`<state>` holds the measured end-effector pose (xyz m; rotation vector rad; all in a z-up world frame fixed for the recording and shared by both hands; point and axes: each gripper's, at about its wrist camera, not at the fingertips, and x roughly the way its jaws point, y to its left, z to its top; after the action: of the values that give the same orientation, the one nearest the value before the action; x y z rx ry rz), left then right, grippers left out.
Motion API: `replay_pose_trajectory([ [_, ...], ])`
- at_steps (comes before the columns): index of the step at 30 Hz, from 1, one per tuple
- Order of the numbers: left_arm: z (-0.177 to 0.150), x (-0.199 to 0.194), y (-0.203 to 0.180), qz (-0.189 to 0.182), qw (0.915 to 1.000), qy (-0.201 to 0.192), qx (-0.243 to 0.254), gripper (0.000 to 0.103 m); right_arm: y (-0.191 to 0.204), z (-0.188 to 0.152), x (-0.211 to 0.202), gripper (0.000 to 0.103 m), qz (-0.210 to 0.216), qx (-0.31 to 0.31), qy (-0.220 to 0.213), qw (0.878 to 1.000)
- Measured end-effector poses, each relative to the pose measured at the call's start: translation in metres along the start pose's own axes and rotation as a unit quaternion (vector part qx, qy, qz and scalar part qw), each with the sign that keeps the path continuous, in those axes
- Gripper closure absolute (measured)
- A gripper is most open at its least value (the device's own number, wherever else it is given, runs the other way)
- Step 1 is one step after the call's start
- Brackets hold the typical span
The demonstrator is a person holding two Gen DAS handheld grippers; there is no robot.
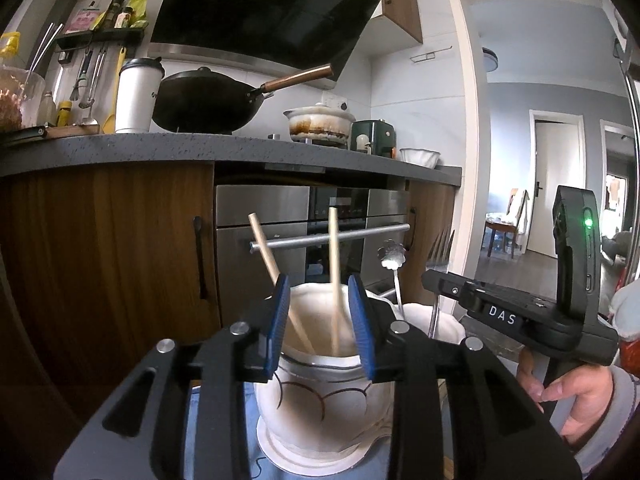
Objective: Organize utensils
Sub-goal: 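Release chopstick into large pot with left tool while right releases fork into small pot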
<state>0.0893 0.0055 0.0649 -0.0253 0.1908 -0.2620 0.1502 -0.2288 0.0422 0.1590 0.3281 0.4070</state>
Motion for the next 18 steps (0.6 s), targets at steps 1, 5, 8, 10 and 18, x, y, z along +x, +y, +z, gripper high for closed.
replay_pose_trajectory([
  [1,0.000,-0.001,0.000,0.001,1.0000,-0.001,0.001,0.069,-0.001,0.000,0.001,0.100,-0.001,0.001,0.002,1.000],
  [5,0.000,-0.005,-0.002,-0.003,1.0000,-0.005,0.003,0.062,-0.003,-0.001,0.003,0.100,-0.002,0.003,0.007,1.000],
  [8,0.000,-0.010,-0.003,-0.003,0.9999,-0.009,0.006,0.058,-0.004,-0.001,0.003,0.099,-0.001,0.006,0.009,1.000],
  [10,0.000,-0.011,-0.004,-0.003,0.9999,-0.010,0.008,0.058,-0.004,-0.001,0.003,0.098,-0.002,0.006,0.009,1.000],
  [18,-0.001,-0.020,-0.003,0.002,0.9999,-0.009,0.010,0.051,-0.008,-0.001,0.002,0.074,-0.011,0.015,0.010,1.000],
])
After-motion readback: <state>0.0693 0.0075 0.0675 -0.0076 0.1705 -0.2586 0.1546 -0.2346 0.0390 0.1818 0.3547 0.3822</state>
